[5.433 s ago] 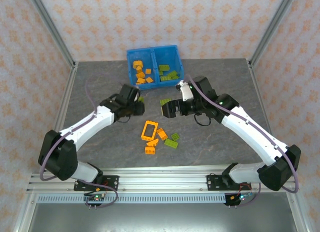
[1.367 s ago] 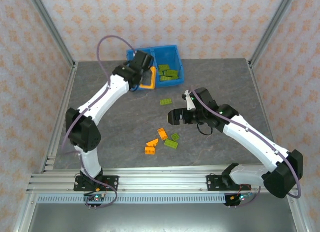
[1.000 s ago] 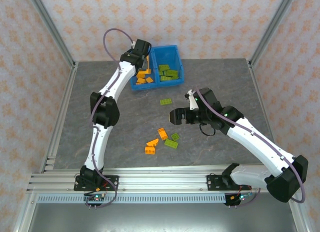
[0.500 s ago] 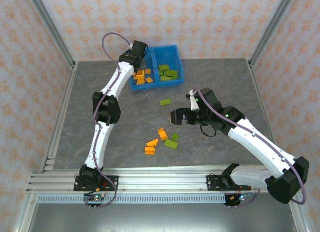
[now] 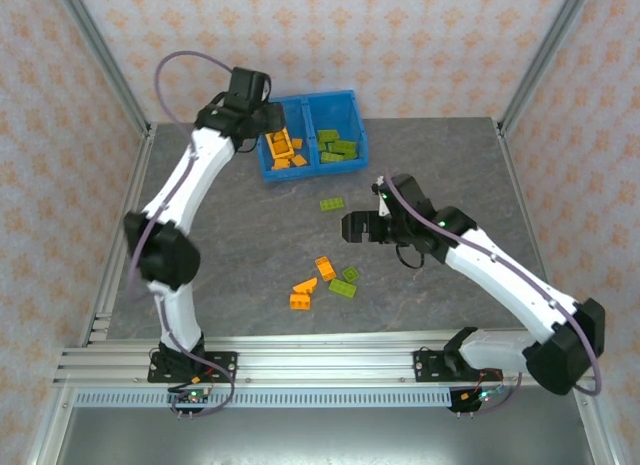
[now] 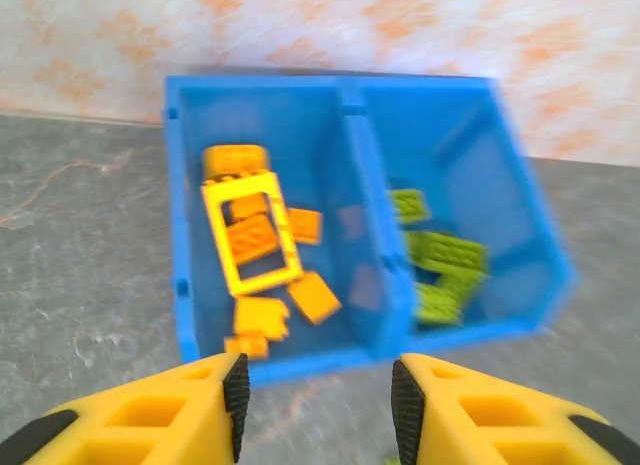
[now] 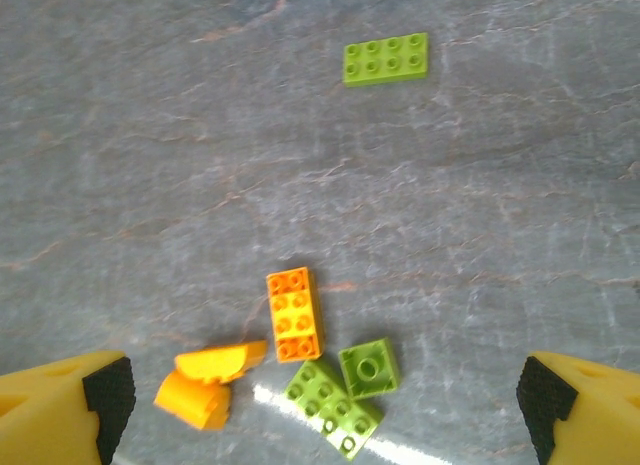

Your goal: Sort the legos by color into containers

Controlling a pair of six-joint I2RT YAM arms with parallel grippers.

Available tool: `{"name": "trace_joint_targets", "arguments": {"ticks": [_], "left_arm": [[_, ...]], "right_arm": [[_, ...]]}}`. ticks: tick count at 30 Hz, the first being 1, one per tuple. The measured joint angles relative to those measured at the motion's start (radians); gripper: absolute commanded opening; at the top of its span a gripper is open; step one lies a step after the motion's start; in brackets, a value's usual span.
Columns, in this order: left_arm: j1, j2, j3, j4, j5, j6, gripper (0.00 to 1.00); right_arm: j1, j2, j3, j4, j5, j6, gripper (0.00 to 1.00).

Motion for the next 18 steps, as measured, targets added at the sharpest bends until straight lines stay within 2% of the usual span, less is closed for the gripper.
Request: {"name": "trace_joint_targets", "arguments": {"ticks": [6, 12, 18], "left_arm": [[-0.072, -0.465, -0.397, 0.086, 0.134, 0.064, 0.75], [-0.117, -0.781, -0.668, -0.004, 0.22, 0.212, 0.99], [-0.119, -1.006, -0.864, -0.114, 0.359, 0.372, 1.0]], "right_arm": [[0.011, 0.311, 0.166, 0.033, 0.136, 0.0, 0.99], [0.024, 0.637, 0.4, 0.051, 0.235, -0.042, 0.99], [0.024, 0.887, 0.599, 0.039, 0.268, -0.069, 0.99]]}}
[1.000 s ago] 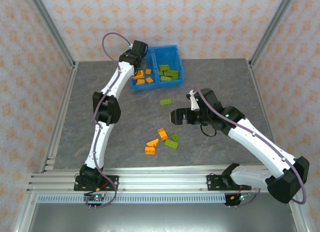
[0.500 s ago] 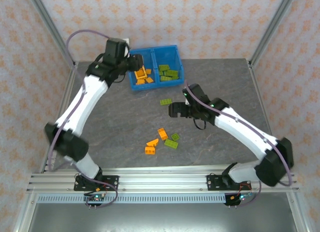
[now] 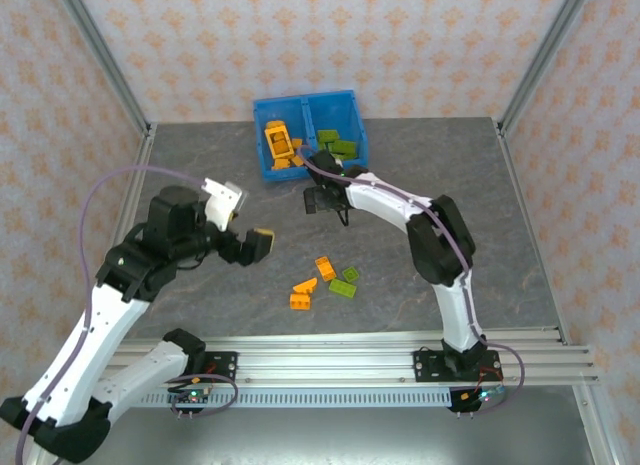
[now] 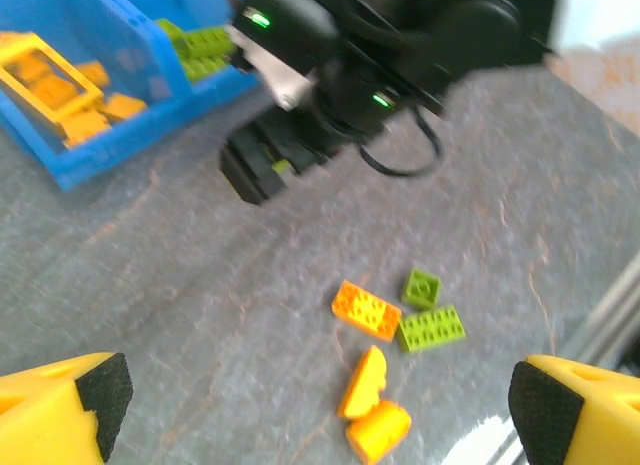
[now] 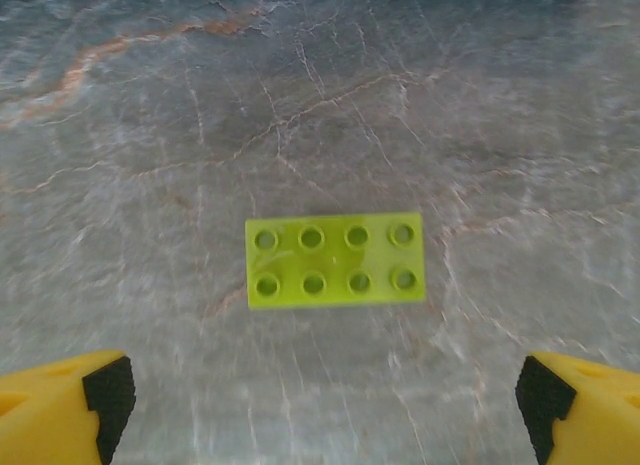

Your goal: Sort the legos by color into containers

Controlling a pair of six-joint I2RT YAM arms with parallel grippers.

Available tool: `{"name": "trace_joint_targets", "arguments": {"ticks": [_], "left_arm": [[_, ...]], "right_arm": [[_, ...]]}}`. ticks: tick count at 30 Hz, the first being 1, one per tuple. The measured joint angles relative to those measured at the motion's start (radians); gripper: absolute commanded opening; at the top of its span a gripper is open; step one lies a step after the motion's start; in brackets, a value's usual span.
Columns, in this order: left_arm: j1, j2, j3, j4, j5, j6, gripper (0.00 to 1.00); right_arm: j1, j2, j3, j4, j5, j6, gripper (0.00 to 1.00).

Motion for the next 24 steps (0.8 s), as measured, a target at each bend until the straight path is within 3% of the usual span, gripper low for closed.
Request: {"name": "trace_joint_targets", "arguments": {"ticks": [4, 10, 20, 24], "left_arm": [[-0.002, -0.067, -0.092, -0.032, 0.043, 0.085, 1.0], [-0.002, -0.091, -0.176, -0.015, 0.058, 0.134, 1.0], [-0.002, -0.057, -0.215, 0.038, 0.078, 0.155, 1.0], [-0.002, -0.05, -0.215, 0.041, 0.093, 0.155, 1.0]], "right_arm": [[-0.002, 0.108, 0.094, -0.029, 0.018, 0.0, 0.99], [-0.024, 0.148, 0.109, -0.052, 0.002, -0.008, 0.98], [-0.05, 0.187, 0.173, -0.085, -0.093, -0.018, 0.57], [-0.054, 0.188, 0.18, -0.083, -0.108, -0.013, 0.49]]}}
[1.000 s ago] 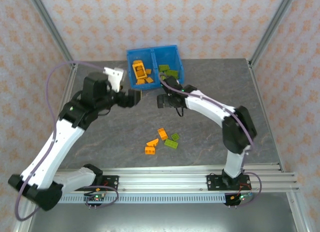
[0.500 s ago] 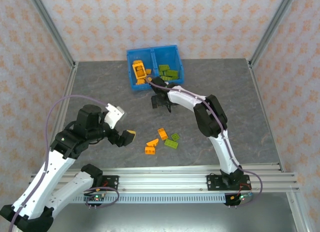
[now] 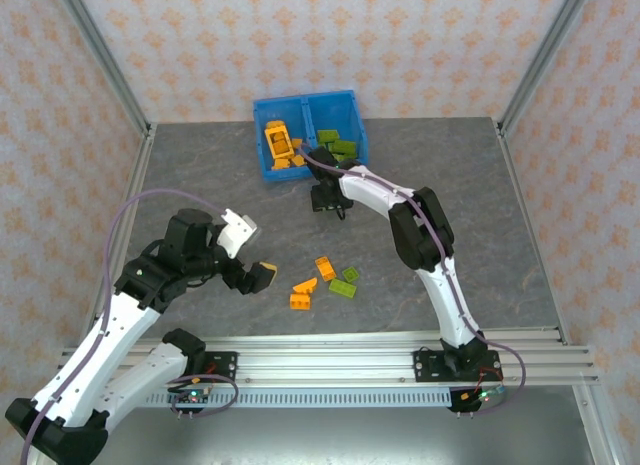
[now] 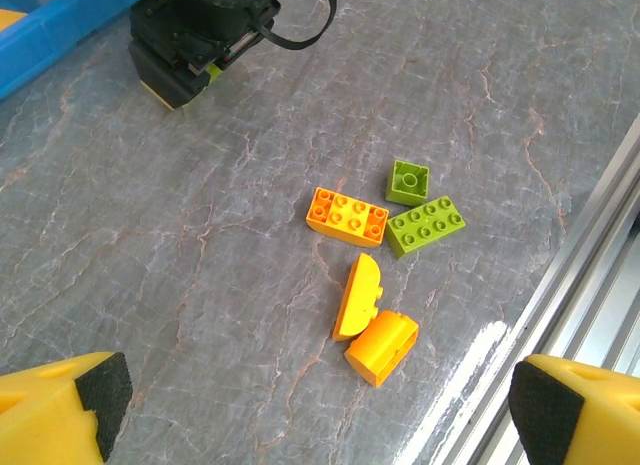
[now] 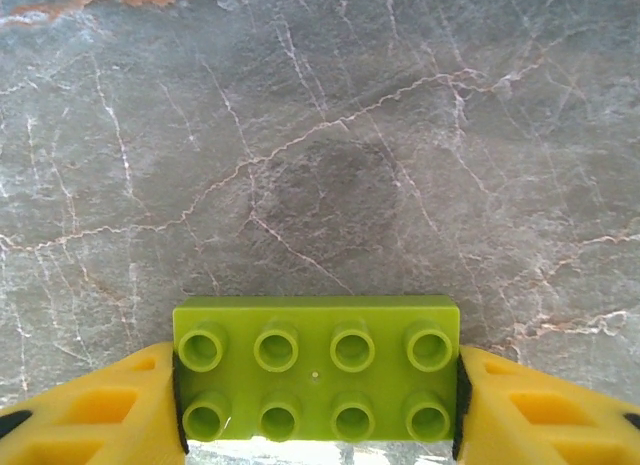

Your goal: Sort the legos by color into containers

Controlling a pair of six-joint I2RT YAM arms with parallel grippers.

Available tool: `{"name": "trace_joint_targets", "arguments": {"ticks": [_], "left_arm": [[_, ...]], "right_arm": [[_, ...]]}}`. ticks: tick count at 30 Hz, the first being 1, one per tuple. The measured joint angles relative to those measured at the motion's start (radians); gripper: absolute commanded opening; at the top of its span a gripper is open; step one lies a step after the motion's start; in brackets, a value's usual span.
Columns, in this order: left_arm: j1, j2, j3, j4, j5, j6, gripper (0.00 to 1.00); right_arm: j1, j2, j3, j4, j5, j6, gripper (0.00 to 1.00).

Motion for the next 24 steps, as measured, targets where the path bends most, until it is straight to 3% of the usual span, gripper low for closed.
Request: {"name": "trace_joint_targets", "arguments": {"ticks": [5, 13, 19, 24], "left_arm": [[0.0, 0.0, 0.0, 0.003, 0.023, 0.007, 1.0], [0.0, 0.0, 0.0, 0.01, 0.025, 0.016, 1.0], [0.002, 0.002, 0.0, 0.011, 0.023, 0.019, 1.0], [0.008, 0.003, 0.0, 0.013, 0.022, 0.019, 1.0]], "right_arm": [[-0.001, -0.032, -0.045, 0.024, -0.019, 0.007, 0.48], [0.0, -0.241, -0.126, 0.046, 0.014, 0.027, 0.48], [-0.021, -0.254, 0.064, 0.068, 0.097, 0.054, 0.48], [-0.086, -0.097, 0.35, 0.051, 0.109, 0.098, 0.47]]}}
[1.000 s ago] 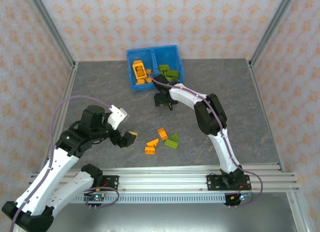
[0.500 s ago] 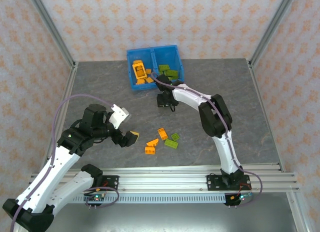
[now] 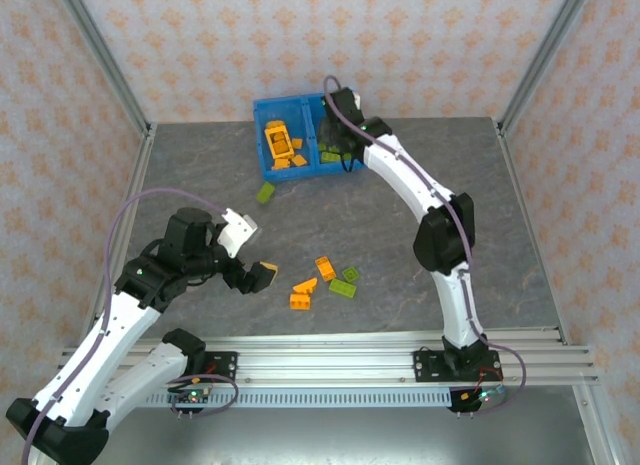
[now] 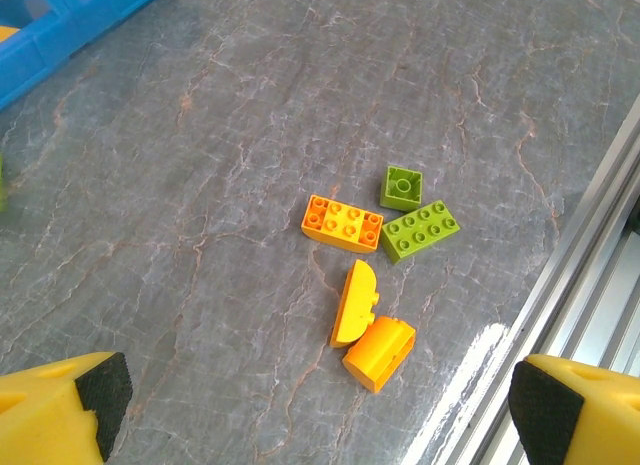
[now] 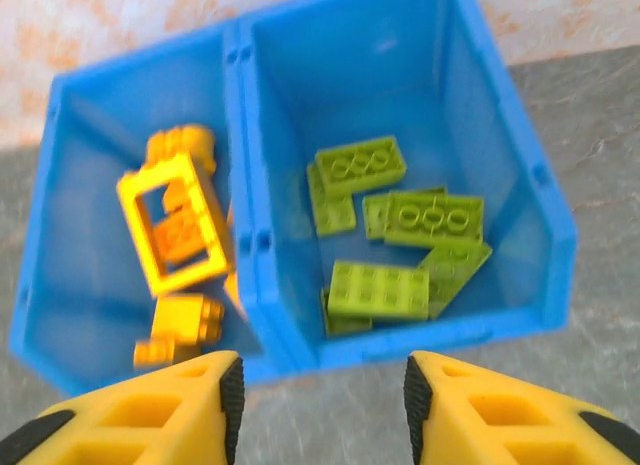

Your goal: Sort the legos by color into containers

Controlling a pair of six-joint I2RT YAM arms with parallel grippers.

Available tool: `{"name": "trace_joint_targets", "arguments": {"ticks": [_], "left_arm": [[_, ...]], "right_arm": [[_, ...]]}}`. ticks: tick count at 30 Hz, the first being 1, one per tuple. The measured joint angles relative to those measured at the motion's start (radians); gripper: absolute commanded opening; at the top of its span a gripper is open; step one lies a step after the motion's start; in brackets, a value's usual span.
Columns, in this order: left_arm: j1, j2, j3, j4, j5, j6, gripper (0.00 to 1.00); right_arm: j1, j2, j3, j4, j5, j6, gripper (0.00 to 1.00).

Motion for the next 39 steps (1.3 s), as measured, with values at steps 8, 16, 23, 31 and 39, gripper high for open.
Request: {"name": "trace_joint_targets", "arguments": {"ticks": [8, 16, 23, 31, 39], "left_arm": [[0.016, -0.009, -0.003, 0.017, -0.196, -0.118, 1.0], [0.141, 0.281, 0.152, 0.019, -0.503, -0.51, 1.0], [0.197, 0.784, 0.368, 0.005, -0.545, -0.792, 0.79], [0.231, 1.172, 0.703, -0.05, -0.616, -0.936, 0.67], [0.296, 1.331, 0.766, -0.07, -0.623, -0.966, 0.67]], "right_arm": [[-0.021, 0.079, -0.053, -0.001, -0.073, 0.013, 0.58], [0.027, -0.341, -0.565, 0.071, -0.131, 0.04, 0.85], [0.017, -0.75, -0.675, 0.085, -0.127, 0.009, 0.95], [0.017, -0.915, -0.795, 0.019, -0.115, 0.003, 1.0], [0.017, -0.951, -0.819, -0.044, -0.112, 0.002, 0.99]]}}
